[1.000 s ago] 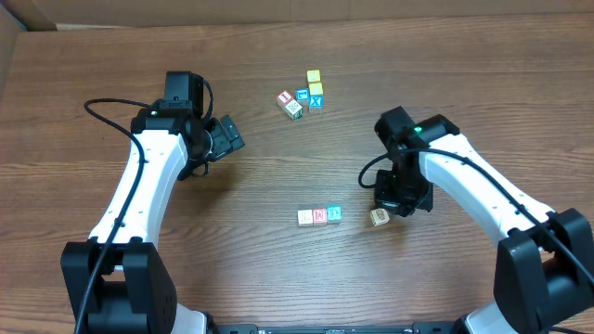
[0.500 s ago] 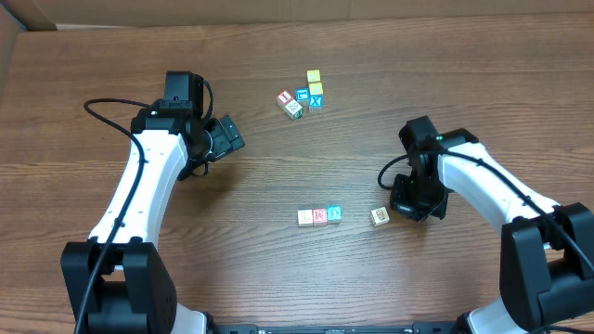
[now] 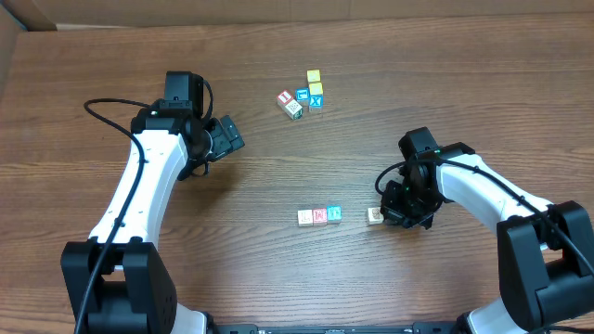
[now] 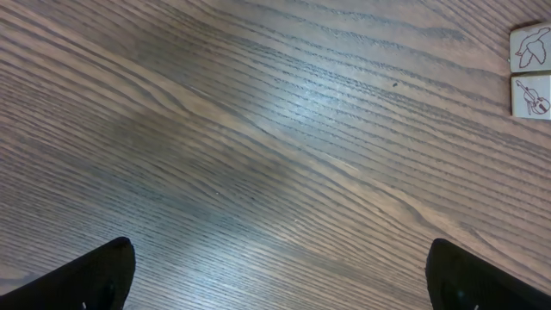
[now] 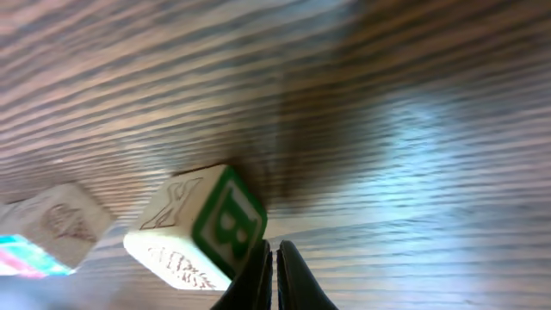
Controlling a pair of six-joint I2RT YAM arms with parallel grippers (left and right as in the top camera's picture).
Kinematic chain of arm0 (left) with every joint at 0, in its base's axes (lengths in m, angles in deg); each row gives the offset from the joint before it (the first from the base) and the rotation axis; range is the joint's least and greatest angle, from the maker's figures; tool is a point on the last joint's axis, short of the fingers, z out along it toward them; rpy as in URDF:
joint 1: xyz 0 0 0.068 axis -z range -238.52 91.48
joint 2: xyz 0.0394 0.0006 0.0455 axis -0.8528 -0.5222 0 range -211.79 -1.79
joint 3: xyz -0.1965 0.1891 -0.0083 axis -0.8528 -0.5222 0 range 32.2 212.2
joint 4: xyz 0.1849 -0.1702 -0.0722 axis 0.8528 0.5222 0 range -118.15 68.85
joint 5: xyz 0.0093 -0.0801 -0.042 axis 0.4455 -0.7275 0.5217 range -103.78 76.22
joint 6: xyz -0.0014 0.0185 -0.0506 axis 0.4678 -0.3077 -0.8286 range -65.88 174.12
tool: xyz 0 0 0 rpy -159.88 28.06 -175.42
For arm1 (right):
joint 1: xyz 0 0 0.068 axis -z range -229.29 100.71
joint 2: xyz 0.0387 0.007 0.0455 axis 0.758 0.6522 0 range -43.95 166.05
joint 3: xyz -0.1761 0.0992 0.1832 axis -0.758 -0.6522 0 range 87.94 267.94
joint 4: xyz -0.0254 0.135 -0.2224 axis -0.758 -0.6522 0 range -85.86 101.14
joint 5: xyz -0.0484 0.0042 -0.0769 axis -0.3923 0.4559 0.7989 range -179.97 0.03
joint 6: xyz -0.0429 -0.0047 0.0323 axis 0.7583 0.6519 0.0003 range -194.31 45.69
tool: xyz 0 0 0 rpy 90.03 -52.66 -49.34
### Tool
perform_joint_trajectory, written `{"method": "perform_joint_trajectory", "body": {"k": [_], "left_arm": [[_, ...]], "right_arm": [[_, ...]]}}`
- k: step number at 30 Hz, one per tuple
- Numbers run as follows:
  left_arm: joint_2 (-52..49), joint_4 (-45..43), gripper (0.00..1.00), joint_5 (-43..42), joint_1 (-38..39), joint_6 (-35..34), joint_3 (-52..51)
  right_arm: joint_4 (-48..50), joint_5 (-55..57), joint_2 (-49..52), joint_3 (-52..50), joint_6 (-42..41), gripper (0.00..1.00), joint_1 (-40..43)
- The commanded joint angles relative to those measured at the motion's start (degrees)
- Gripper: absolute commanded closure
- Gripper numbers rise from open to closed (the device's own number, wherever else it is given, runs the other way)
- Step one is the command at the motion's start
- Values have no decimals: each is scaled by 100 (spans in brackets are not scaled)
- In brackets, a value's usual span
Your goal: Flip 4 blocks
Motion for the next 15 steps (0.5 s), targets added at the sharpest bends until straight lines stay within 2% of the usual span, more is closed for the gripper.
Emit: {"method": "perform_joint_trajectory", "body": {"k": [1, 9, 15], "left_arm": [[24, -4, 0, 79, -9, 66, 42], [22, -4, 0, 76, -9, 66, 42], [24, -4, 0, 76, -9, 66, 42]], "right_arm": [[59, -262, -136, -22, -39, 93, 9], [59, -452, -136, -22, -33, 92, -72], [83, 273, -136, -22, 22, 89, -105]]}}
